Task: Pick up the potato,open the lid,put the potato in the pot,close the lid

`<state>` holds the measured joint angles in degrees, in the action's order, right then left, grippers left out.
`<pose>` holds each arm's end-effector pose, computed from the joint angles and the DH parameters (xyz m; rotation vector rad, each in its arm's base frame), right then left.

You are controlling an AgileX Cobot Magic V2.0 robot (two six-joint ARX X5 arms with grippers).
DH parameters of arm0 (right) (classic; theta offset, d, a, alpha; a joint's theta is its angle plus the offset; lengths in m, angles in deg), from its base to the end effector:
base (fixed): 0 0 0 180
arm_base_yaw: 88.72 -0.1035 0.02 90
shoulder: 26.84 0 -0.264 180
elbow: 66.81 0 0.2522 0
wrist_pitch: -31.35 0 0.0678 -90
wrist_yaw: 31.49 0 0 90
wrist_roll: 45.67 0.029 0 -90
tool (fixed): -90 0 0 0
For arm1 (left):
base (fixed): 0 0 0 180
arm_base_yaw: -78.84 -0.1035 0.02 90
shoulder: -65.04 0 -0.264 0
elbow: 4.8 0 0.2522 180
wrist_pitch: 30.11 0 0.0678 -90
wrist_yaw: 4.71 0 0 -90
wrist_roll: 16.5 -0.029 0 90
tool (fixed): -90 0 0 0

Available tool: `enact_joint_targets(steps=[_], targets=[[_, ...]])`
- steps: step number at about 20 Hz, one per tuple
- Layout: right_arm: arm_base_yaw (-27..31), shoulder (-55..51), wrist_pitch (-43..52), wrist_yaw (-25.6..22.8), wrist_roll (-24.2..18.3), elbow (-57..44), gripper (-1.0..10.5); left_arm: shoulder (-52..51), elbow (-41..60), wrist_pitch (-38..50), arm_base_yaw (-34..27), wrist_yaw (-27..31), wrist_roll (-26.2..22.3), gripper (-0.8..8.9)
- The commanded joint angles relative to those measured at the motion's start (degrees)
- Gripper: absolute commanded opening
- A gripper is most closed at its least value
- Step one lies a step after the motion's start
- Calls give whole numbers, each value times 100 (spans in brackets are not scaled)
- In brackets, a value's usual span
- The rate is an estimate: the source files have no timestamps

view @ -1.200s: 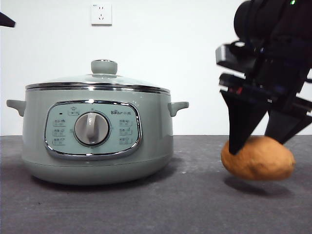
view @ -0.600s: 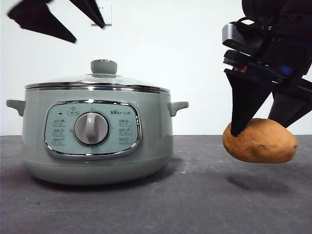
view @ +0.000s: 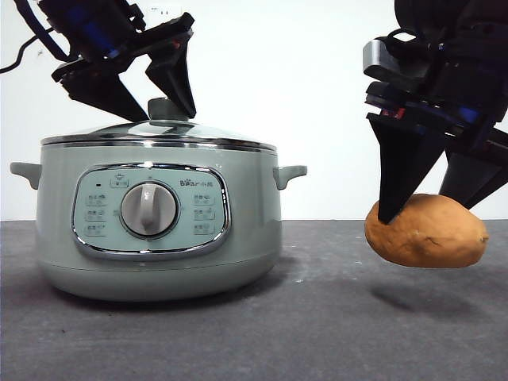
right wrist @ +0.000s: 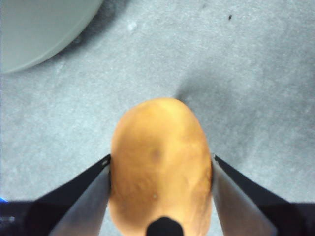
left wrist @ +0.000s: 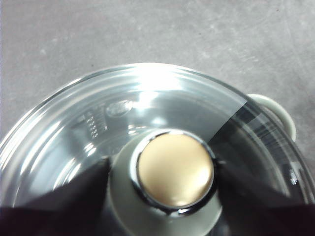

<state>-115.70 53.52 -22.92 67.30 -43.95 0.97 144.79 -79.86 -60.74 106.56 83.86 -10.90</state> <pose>0.2296 0.1218 0.2201 -0.1614 1.1768 0.5331 0.2682 -0.1417 0.2867 0.0490 0.6295 -0.4618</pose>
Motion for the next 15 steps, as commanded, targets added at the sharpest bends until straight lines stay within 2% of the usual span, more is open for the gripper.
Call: enact_joint_targets(steps=[1,9,13,15], targets=[[-4,-17,7,-17,42,-4,1,15,4,50,13,-15,-181,-6],[-4,-20,-2,-17,103,-4,1,-304,4,188,11,-11,-247,-8],[-4,-22,15,-13,146,15,1,-1045,4,184,-11,44,-291,-8],[-7,-24,13,13,146,122,1,-1572,4,122,-15,254,-407,-8]])
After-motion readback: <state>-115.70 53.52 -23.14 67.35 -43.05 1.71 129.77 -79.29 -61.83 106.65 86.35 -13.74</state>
